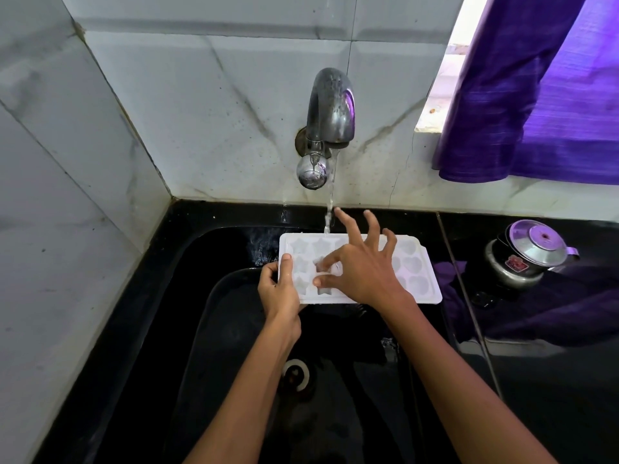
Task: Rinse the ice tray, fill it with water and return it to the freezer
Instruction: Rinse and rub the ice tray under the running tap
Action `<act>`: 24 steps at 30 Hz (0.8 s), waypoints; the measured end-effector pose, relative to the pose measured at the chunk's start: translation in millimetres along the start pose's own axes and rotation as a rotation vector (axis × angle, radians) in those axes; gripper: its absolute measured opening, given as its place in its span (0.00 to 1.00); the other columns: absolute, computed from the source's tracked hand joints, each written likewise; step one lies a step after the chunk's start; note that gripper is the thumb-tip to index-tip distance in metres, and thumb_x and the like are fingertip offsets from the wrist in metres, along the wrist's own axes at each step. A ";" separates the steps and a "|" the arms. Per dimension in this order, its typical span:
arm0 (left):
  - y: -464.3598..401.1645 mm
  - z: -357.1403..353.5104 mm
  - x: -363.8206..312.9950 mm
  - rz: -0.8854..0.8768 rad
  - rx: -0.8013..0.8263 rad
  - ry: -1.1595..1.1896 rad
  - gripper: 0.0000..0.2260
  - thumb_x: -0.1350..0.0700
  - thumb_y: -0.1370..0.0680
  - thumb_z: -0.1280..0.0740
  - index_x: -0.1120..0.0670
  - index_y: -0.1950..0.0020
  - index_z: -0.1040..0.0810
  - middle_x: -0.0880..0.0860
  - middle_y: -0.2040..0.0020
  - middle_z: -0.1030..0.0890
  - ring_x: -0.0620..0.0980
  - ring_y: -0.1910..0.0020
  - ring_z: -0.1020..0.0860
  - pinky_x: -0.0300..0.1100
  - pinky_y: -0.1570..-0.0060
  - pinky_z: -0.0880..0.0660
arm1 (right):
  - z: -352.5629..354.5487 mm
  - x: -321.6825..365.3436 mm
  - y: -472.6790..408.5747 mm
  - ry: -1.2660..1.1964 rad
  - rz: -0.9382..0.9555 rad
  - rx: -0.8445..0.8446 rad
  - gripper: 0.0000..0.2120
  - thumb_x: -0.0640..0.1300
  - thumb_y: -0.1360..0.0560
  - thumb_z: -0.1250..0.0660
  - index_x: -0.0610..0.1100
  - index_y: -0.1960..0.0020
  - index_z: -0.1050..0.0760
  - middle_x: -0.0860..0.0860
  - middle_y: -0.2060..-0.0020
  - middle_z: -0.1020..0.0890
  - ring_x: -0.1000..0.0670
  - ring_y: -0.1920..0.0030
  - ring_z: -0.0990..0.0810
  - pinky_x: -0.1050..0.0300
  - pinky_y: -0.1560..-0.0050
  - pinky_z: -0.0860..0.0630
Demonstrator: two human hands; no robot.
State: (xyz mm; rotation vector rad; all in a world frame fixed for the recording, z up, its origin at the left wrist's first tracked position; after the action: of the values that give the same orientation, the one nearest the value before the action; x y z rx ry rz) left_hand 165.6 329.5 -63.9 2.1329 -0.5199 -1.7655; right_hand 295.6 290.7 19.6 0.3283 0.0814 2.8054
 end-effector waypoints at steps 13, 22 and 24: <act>-11.0 10.9 -10.6 -0.034 -0.056 0.041 0.08 0.50 0.21 0.36 0.54 0.54 0.29 0.53 0.57 0.20 0.51 0.60 0.20 0.50 0.56 0.21 | -11.8 7.5 25.1 -0.073 0.013 -0.069 0.17 0.67 0.29 0.38 0.63 0.45 0.22 0.58 0.24 0.58 0.45 0.27 0.67 0.41 0.30 0.61; -7.8 6.8 -8.5 -0.042 -0.042 0.012 0.08 0.50 0.21 0.36 0.54 0.54 0.28 0.54 0.56 0.19 0.51 0.60 0.20 0.49 0.57 0.21 | -7.2 13.3 21.2 0.058 0.057 -0.023 0.16 0.67 0.31 0.34 0.60 0.49 0.20 0.57 0.23 0.59 0.46 0.29 0.71 0.41 0.35 0.67; -7.1 5.3 -8.5 -0.038 -0.029 0.017 0.08 0.50 0.21 0.37 0.53 0.55 0.28 0.54 0.56 0.19 0.51 0.59 0.20 0.51 0.55 0.21 | -0.9 11.1 20.5 0.038 0.041 -0.077 0.16 0.67 0.35 0.31 0.59 0.54 0.19 0.58 0.23 0.57 0.46 0.29 0.69 0.40 0.34 0.65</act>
State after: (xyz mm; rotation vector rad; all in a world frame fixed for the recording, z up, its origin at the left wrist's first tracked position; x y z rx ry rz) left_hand 159.5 339.7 -60.8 2.1496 -0.4495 -1.7631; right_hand 279.0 274.8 23.0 0.2615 -0.0246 2.8471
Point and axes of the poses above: each hand's wrist, its own y-axis away from the middle knuckle, its own z-axis out of the back of the hand, x = y × z, the point moved 9 cm from there along -y, towards the middle knuckle
